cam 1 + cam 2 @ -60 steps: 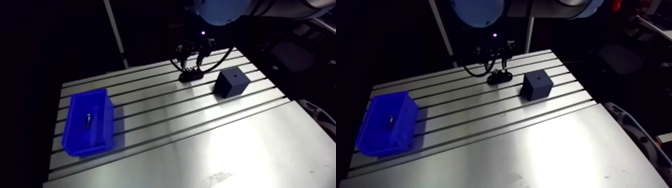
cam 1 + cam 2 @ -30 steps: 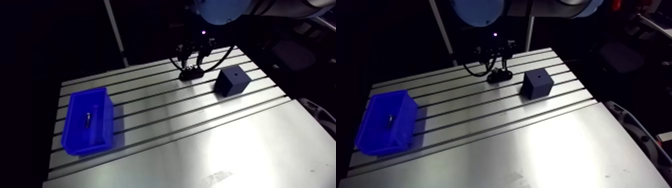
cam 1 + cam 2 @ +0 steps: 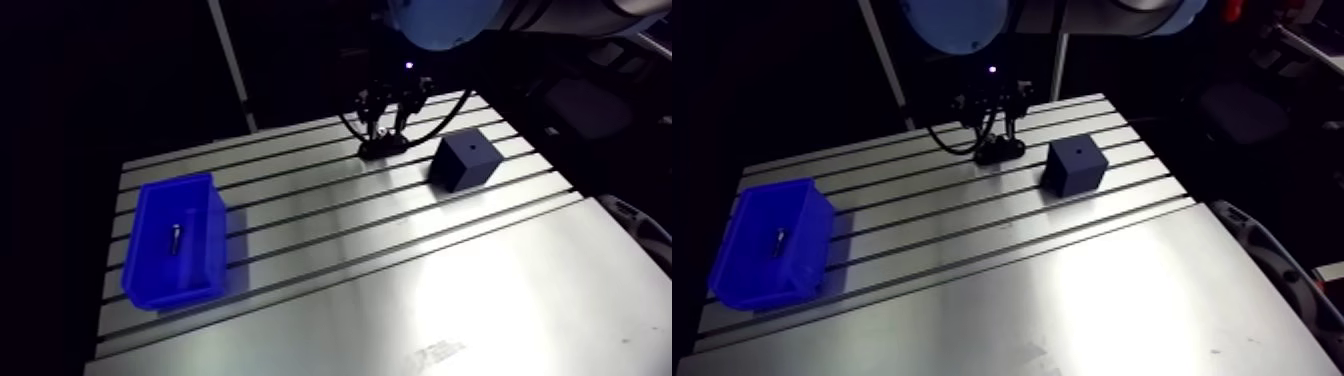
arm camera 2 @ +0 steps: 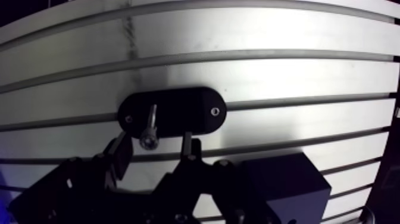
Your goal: Pick up the M10 bolt and insert it into the hole until fully seated.
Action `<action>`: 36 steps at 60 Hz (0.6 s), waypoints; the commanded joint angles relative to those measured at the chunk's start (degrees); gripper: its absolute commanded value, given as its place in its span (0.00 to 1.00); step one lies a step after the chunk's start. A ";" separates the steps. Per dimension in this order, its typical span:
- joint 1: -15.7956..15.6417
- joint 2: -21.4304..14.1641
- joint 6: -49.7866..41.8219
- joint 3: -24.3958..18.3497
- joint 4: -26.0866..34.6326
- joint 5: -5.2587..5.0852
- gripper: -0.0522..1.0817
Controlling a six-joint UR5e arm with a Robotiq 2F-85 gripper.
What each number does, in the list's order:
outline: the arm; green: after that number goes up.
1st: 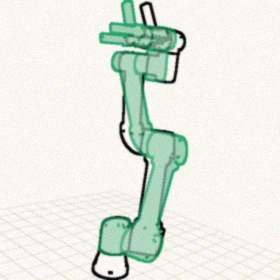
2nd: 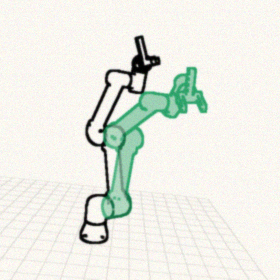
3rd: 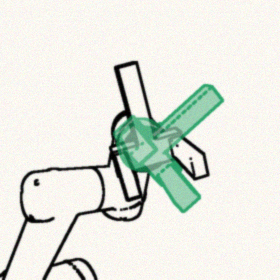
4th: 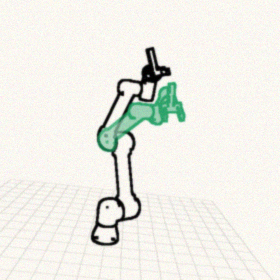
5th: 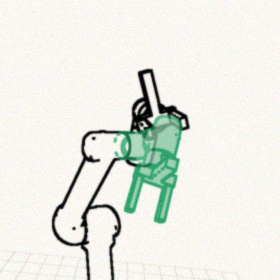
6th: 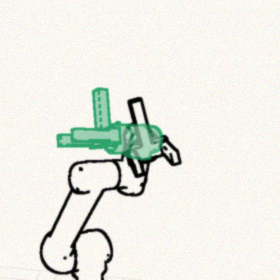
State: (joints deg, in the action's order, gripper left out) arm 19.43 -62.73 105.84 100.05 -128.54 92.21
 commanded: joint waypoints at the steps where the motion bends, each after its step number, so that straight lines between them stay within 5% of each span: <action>1: 0.00 0.03 0.03 -0.08 0.00 0.03 0.45; 36: -0.18 0.38 -0.15 -0.08 0.08 -0.23 0.52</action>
State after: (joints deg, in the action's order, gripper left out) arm 19.32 -62.43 105.73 99.98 -128.49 92.07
